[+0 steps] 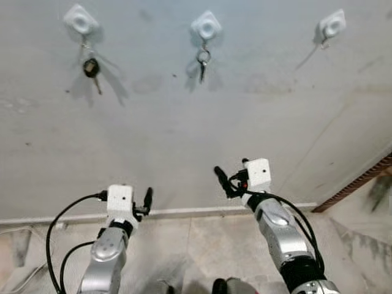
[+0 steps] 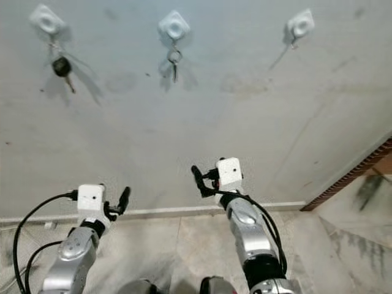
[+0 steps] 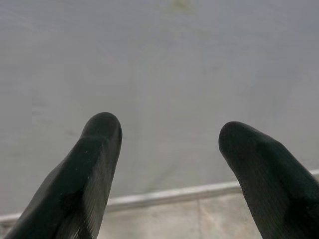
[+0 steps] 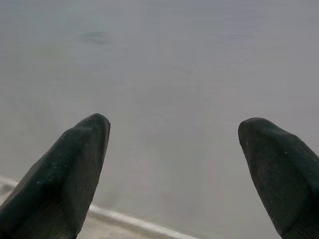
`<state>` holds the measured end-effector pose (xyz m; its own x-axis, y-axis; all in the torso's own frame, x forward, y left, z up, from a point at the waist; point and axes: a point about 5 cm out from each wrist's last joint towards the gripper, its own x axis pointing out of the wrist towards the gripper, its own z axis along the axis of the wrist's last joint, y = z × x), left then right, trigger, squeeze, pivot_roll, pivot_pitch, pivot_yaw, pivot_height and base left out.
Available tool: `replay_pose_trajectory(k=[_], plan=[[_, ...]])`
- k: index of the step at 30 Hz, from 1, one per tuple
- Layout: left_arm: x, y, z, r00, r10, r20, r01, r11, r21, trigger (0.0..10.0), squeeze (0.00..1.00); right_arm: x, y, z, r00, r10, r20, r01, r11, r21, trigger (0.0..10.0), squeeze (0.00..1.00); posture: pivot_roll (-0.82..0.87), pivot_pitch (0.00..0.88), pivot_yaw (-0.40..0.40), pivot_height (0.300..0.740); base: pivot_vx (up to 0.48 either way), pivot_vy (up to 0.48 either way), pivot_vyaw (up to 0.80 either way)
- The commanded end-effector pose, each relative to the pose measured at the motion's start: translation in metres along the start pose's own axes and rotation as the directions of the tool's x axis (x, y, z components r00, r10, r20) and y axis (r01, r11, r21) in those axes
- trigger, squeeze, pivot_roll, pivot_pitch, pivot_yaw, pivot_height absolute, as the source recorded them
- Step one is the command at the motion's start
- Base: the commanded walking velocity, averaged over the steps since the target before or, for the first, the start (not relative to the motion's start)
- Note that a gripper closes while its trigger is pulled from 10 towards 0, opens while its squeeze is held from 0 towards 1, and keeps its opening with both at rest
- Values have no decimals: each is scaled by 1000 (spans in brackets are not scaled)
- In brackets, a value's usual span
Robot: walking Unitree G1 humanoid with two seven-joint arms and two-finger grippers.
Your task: Hang keys on a hook
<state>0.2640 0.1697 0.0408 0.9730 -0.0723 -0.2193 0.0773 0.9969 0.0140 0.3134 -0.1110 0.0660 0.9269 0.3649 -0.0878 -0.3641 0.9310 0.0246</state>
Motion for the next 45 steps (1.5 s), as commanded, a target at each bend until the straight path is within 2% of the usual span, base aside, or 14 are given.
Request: replay_pose_trajectory(k=[1, 11, 18, 26, 45], plan=[[-5, 8, -6, 999, 18, -28, -18, 1000, 9, 10000, 0, 3, 4, 2, 1000, 4, 8, -4, 1000, 10, 10000, 0, 55, 173, 16, 740, 0, 349, 0], [-5, 4, -2, 1000, -7, -12, 8, 999, 47, 10000, 0, 5, 5, 1, 1000, -3, 9, 3, 1000, 23, 10000, 0, 63, 164, 26, 740, 0, 28, 0], [-4, 2, -3, 999, -32, -26, 33, 997, 65, 10000, 0, 6, 3, -8, 999, -46, -22, 47, 996, 72, 10000, 0, 73, 148, 45, 740, 0, 0, 0], [-1, 7, 0, 999, -34, -25, 35, 996, 80, 10000, 0, 6, 0, -10, 997, -69, -28, 71, 994, 85, 10000, 0, 73, 141, 59, 740, 0, -322, 0], [-1, 5, -2, 999, -40, -30, 42, 997, 69, 10000, 0, 7, -9, -8, 996, -90, -20, 91, 993, 74, 10000, 0, 66, 146, 52, 740, 0, -332, 0]])
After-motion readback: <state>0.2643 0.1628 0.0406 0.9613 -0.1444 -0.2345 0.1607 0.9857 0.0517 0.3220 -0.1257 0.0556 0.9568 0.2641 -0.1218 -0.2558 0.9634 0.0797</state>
